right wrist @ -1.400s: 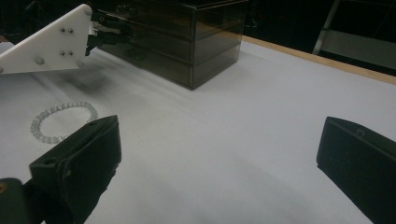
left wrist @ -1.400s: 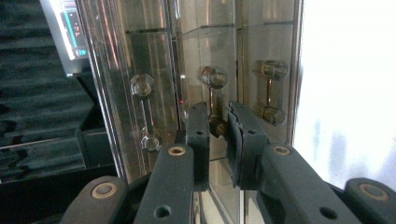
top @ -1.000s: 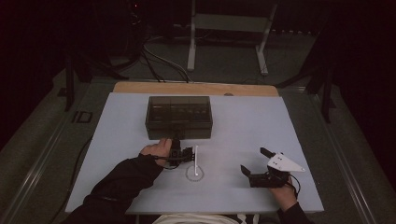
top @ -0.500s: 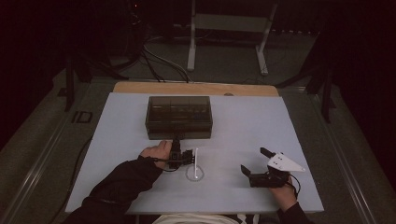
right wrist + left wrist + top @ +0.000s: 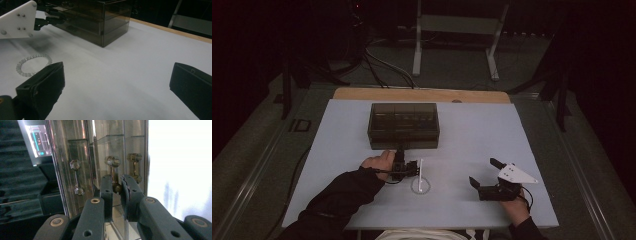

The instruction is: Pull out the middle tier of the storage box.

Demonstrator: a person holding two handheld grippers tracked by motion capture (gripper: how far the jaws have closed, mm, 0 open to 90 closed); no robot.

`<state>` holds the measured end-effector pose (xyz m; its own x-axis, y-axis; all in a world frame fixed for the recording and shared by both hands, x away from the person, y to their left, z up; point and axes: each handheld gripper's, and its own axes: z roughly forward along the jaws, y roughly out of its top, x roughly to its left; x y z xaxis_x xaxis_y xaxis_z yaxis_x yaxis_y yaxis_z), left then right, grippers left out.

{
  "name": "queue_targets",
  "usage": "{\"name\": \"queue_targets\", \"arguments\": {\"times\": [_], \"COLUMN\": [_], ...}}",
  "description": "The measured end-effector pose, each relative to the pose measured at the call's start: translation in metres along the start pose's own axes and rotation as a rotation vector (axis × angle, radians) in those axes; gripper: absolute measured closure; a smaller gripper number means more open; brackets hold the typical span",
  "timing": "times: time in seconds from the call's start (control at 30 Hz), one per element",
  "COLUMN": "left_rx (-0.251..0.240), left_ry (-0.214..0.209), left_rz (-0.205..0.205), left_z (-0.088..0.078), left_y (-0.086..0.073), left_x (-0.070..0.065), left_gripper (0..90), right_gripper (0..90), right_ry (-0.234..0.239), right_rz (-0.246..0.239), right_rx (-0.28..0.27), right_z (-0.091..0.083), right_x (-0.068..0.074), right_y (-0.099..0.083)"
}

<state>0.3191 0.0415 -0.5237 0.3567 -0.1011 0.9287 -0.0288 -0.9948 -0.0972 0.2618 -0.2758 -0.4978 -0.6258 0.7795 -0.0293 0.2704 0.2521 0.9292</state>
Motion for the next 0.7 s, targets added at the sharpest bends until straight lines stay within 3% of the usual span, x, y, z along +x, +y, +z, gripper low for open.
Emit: {"name": "queue_targets", "arguments": {"times": [0.07,0.23,0.33,0.4,0.57,0.6,0.7], "left_rx": [-0.002,-0.005,-0.041,-0.066,-0.111,-0.128,-0.165], "left_ry": [-0.005,-0.067,-0.096,-0.147,-0.205,-0.253,-0.319], "left_rz": [-0.008,-0.044,-0.073,-0.090,-0.135,-0.160,-0.201], "left_z": [0.000,-0.001,-0.002,-0.006,-0.011,-0.012,-0.013], "left_y": [0.000,-0.003,-0.006,-0.009,-0.015,-0.020,-0.028], "left_x": [0.000,0.008,0.012,0.019,0.027,0.032,0.039], "left_gripper": [81.8,81.0,79.9,79.8,75.2,75.2,75.2], "right_gripper": [0.0,0.0,0.0,0.0,0.0,0.0,0.0], "right_ry": [0.001,0.000,0.001,0.001,0.001,0.000,0.000], "right_rz": [0.001,0.001,0.002,0.002,0.000,0.000,-0.001], "right_rx": [0.000,-0.001,-0.003,0.001,0.001,0.001,0.001], "right_z": [0.000,0.000,0.000,0.000,0.000,0.000,0.000], "right_x": [0.000,0.000,0.000,0.000,0.000,0.000,0.000], "right_y": [0.000,0.000,0.000,0.000,0.000,0.000,0.000]}}
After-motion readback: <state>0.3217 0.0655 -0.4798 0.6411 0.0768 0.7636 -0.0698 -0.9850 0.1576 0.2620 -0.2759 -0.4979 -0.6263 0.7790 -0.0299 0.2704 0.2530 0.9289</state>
